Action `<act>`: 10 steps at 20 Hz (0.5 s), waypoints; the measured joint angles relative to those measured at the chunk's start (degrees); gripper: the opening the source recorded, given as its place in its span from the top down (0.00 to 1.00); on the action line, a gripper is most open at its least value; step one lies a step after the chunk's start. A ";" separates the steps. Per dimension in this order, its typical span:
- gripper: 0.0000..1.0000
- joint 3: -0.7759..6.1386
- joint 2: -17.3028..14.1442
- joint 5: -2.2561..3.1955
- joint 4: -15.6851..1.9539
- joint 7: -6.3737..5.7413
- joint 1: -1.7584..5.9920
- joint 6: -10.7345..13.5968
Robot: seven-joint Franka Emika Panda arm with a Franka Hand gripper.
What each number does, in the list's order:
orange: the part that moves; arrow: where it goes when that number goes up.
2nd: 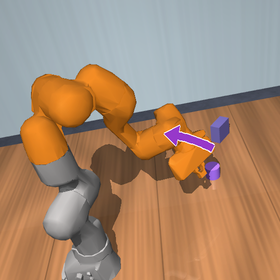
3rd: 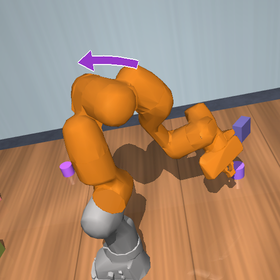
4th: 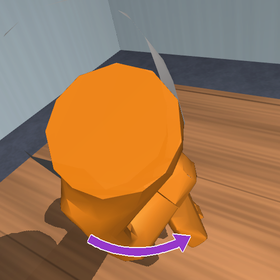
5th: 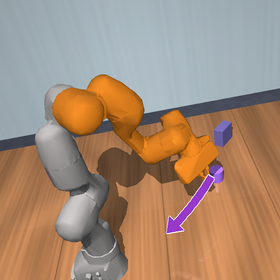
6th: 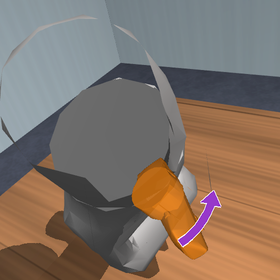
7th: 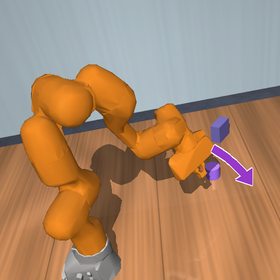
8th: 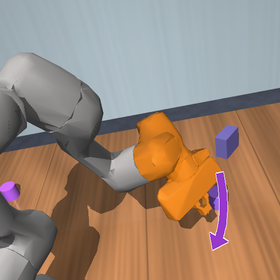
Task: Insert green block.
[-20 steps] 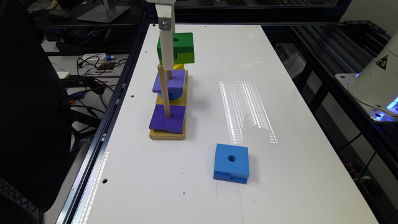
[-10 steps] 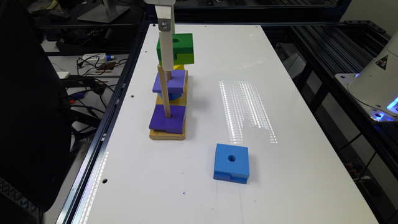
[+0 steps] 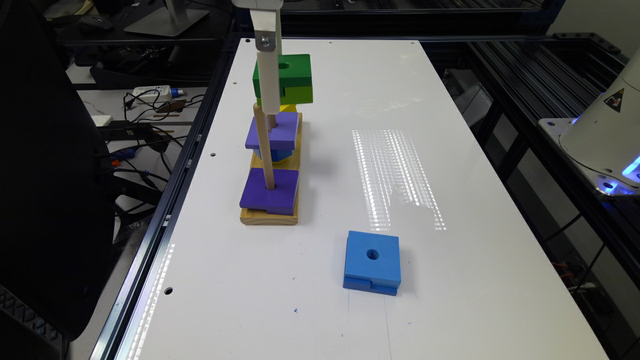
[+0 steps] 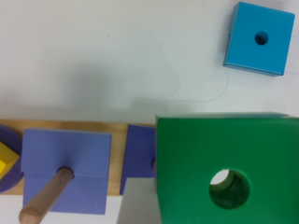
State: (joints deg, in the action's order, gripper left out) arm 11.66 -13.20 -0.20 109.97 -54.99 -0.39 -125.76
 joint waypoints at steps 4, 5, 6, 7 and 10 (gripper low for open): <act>1.00 0.00 0.00 0.00 0.00 0.00 0.03 0.00; 1.00 0.00 0.00 0.00 0.00 0.00 0.03 0.00; 1.00 0.00 0.00 0.00 0.00 0.01 0.06 0.00; 1.00 0.00 0.00 0.00 0.01 0.04 0.11 0.00; 1.00 -0.06 0.00 0.00 0.01 0.19 0.32 0.00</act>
